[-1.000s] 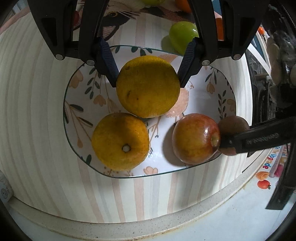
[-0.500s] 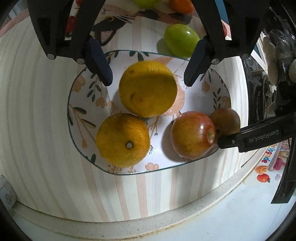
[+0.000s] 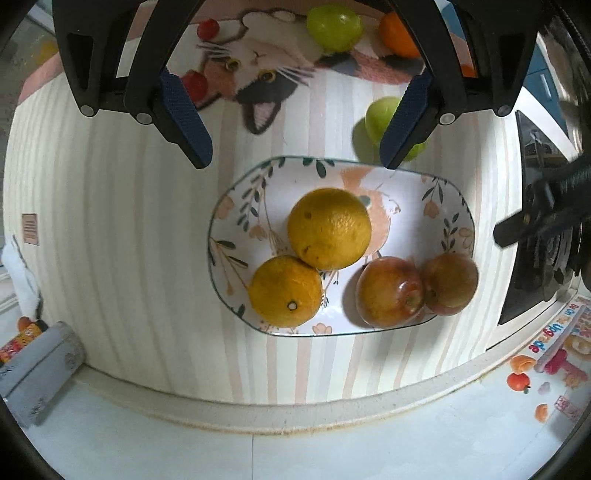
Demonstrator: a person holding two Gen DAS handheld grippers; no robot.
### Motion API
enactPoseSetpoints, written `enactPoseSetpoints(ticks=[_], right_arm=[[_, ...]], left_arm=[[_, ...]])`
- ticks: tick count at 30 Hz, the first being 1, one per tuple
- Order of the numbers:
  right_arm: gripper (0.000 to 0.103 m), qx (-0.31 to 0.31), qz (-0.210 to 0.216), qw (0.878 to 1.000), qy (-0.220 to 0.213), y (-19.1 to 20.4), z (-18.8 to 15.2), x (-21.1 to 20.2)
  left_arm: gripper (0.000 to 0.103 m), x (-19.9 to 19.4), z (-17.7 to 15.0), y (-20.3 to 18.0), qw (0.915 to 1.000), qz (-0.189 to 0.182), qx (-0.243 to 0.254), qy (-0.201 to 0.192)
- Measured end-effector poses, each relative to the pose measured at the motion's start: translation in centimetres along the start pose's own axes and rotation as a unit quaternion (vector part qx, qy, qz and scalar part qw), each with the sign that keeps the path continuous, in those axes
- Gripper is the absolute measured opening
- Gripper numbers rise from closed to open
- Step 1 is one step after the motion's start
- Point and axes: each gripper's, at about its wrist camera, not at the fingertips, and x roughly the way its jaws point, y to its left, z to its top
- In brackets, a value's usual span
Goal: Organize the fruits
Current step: 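Lift both tools away from the plate toward the remaining fruits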
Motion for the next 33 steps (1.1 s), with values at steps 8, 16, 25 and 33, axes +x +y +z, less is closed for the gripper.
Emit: enactPoseSetpoints(ticks=[8,16,25,33], right_arm=[[0.094,-0.001,-0.005,0.999,-0.045,0.1,-3.5,-4.6],[0.094,-0.001,-0.003,0.996,-0.084,0.5,-7.0,-9.0],[0.094,-0.004,0.001,0.992,-0.122,1.1,-11.0,-13.6],[0.094,-0.003,0.018,0.989,-0.144,1.5,-13.1,-16.4]], left_arm=[[0.092,-3.6,-4.8,-0.3,0.9989,-0.001,0.005,-0.047],[0.092,-7.9,-8.6,0.2,0.9960,-0.006,0.006,-0.089],[0.092,-12.3,-12.1,0.3,0.9912,-0.017,0.011,-0.131],[0.092,-14.4,-14.4,0.4,0.9881,-0.027,0.004,-0.151]])
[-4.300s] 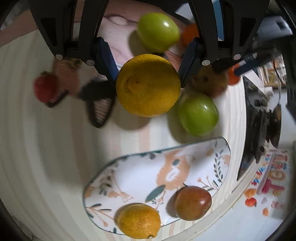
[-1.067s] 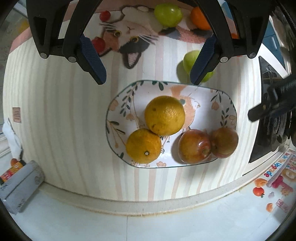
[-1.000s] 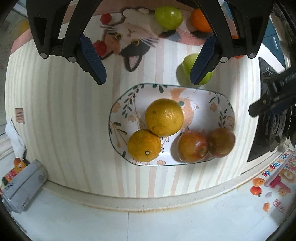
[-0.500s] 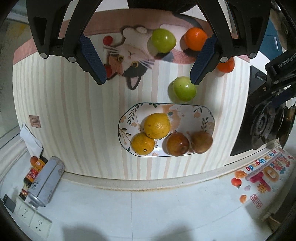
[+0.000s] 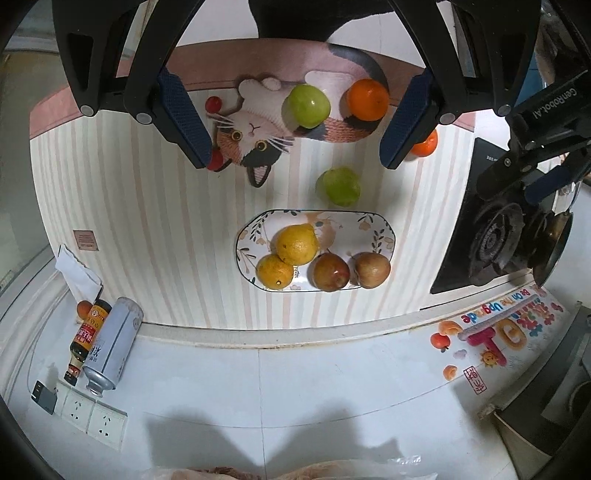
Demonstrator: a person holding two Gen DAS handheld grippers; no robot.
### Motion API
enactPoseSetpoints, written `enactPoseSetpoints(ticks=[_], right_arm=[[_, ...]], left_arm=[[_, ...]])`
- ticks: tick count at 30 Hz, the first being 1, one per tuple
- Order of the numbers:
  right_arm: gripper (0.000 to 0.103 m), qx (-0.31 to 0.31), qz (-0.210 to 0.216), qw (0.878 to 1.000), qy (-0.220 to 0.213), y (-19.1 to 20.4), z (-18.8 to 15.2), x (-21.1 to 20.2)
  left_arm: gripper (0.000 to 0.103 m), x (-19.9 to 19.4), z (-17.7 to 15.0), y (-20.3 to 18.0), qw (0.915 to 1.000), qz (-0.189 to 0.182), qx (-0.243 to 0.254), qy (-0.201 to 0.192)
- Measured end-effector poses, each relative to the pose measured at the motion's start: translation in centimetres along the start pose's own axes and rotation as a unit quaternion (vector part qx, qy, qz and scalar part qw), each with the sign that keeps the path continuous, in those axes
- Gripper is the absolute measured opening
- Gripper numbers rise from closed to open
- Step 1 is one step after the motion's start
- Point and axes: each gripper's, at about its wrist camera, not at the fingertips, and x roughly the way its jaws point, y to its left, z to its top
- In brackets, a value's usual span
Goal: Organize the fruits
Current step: 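Lift both tools away from the plate toward the remaining fruits, then grasp a green apple with the right tool while the left tool grasps a tangerine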
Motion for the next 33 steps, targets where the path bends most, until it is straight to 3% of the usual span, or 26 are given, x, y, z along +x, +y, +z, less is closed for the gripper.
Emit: enactPoseSetpoints(ticks=[6,7,9,15,21,26,33], right_arm=[[0.094,0.018,0.023,0.998,0.061,-1.1,-2.4,4.0],[0.094,0.023,0.030,0.996,0.076,-1.4,-2.9,5.2],[0.094,0.039,0.047,0.992,0.114,-2.0,-4.3,8.1],[0.093,0.077,0.084,0.979,0.171,-3.1,-7.0,15.3],[0.062,0.065,0.105,0.971,0.203,-1.7,-8.2,20.2],[0.061,0.044,0.072,0.977,0.197,-2.1,-9.1,19.8],[0.061,0.052,0.061,0.976,0.205,-4.8,-10.8,19.0]], left_arm=[[0.092,1.6,-1.8,0.5,0.9996,0.007,0.000,0.026],[0.092,2.3,-2.1,0.5,0.9993,0.009,0.004,0.037],[0.102,4.4,-3.2,0.5,0.9975,0.013,0.011,0.069],[0.102,10.4,-6.8,1.1,0.9867,0.014,-0.003,0.162],[0.102,13.2,-8.4,1.1,0.9783,0.013,-0.016,0.206],[0.102,14.5,-9.0,0.3,0.9722,-0.004,-0.019,0.233],[0.102,17.3,-10.2,-3.2,0.9616,-0.035,0.006,0.272]])
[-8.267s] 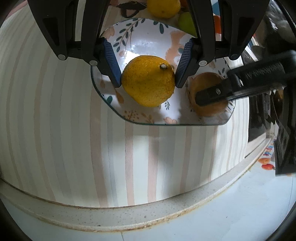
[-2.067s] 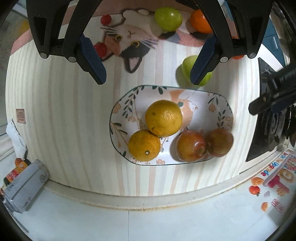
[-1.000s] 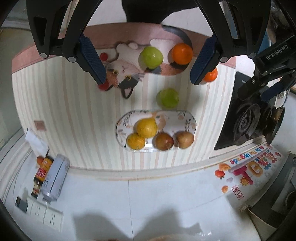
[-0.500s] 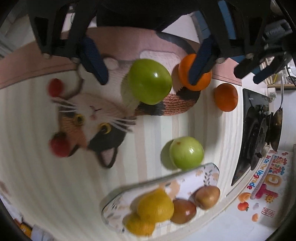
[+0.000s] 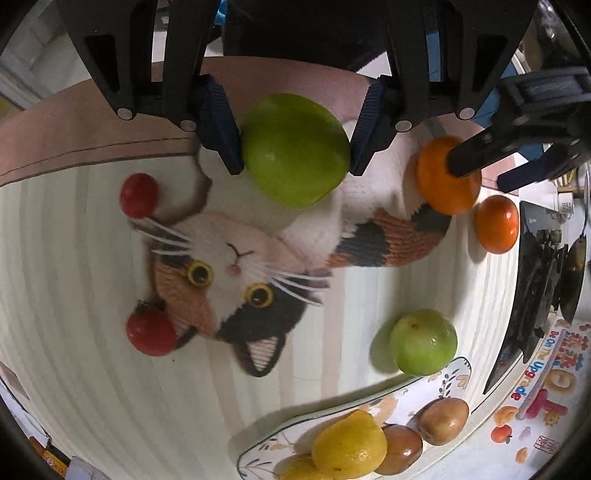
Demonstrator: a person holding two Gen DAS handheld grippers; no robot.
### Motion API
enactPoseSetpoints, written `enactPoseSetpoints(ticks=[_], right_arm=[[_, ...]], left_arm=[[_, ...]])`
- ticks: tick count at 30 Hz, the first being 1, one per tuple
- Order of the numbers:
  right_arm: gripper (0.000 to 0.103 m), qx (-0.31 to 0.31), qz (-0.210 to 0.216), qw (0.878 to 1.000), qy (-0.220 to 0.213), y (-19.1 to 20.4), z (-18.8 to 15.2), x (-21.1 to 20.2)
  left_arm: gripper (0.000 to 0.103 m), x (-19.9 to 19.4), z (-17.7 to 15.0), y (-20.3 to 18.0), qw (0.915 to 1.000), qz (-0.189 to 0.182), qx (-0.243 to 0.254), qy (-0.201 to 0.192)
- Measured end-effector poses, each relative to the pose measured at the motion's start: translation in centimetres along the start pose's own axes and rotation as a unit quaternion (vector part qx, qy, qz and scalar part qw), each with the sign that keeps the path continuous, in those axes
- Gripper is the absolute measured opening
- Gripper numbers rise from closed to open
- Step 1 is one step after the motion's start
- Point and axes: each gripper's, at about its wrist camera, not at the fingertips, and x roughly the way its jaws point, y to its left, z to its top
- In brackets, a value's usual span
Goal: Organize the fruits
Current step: 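Grasp a green apple with the right tool while the left tool grasps a tangerine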
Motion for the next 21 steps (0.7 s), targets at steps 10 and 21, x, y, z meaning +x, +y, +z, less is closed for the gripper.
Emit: enactPoseSetpoints(ticks=[10,21], right_arm=[[0.061,0.009,0.010,1.000,0.003,-0.5,0.4,-0.2],[0.060,-0.007,0.002,1.000,-0.015,-0.1,0.6,-1.5]], left_arm=[[0.062,1.9,0.0,-2.3,0.9996,0.003,0.027,0.005],[0.061,1.1,0.5,-2.2,0.9997,0.004,0.022,-0.007]])
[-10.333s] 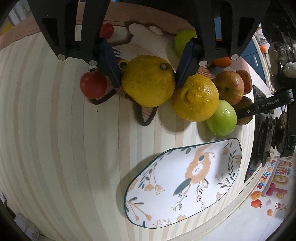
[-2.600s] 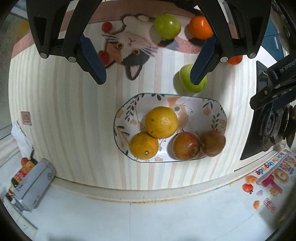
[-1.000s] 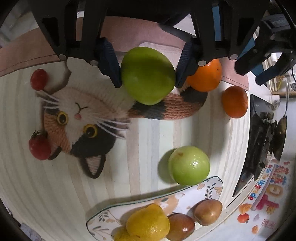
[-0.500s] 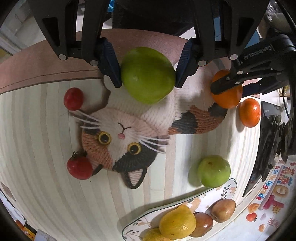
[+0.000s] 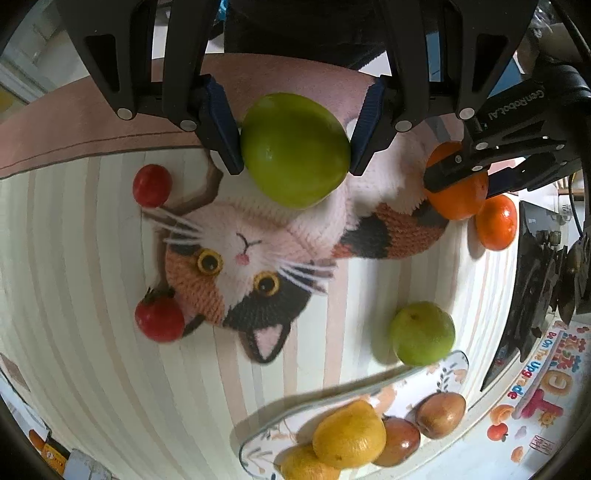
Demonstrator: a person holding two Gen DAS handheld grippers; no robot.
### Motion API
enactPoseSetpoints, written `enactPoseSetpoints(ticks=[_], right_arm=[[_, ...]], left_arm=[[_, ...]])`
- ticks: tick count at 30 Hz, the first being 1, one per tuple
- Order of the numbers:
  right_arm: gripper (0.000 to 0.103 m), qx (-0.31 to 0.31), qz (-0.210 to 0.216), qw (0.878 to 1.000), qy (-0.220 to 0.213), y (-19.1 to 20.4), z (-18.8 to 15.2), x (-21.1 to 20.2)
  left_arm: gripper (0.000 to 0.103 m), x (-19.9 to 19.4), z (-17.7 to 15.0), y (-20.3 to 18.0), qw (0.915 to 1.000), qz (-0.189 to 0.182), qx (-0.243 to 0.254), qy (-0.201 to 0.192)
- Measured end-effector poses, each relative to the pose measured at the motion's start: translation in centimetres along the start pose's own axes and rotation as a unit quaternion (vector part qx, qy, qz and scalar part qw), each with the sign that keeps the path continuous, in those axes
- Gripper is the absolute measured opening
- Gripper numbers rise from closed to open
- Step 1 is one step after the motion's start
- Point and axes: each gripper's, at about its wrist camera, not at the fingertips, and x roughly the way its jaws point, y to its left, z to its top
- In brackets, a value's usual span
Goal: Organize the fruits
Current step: 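Grasp a green apple with the right tool while the left tool grasps a tangerine, then carry both fruits onto the white plate and open both tools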
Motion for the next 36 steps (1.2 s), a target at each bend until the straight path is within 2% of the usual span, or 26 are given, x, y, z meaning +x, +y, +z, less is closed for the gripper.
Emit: enactPoseSetpoints(ticks=[4,9,13,17,20,24,29,36], right_arm=[[0.060,0.004,0.015,1.000,-0.025,0.2,1.5,-2.1],[0.060,0.009,0.037,0.998,-0.056,1.0,4.7,-4.4],[0.060,0.012,0.057,0.995,-0.078,2.6,8.4,-4.8],[0.060,0.005,0.066,0.994,-0.089,5.1,12.1,-3.7],[0.060,0.003,0.073,0.994,-0.085,6.6,14.5,-2.2],[0.060,0.000,0.076,0.994,-0.078,8.1,16.3,0.1],[0.061,-0.006,0.075,0.994,-0.075,9.0,17.1,1.5],[0.061,0.000,0.082,0.995,-0.061,9.2,18.3,2.5]], left_arm=[[0.061,-2.4,0.8,0.2,0.9996,-0.013,-0.004,-0.024],[0.061,-6.8,3.7,0.8,0.9973,-0.026,-0.006,-0.069],[0.061,-9.7,7.2,1.5,0.9951,-0.029,-0.011,-0.094],[0.061,-10.2,11.2,3.1,0.9942,-0.014,-0.018,-0.105],[0.061,-9.8,14.1,4.7,0.9949,-0.004,-0.028,-0.097],[0.061,-7.9,16.9,6.2,0.9965,-0.019,-0.053,-0.062],[0.062,-5.6,18.6,6.9,0.9969,-0.026,-0.066,-0.034],[0.062,-4.0,19.5,7.1,0.9964,-0.029,-0.079,-0.009]])
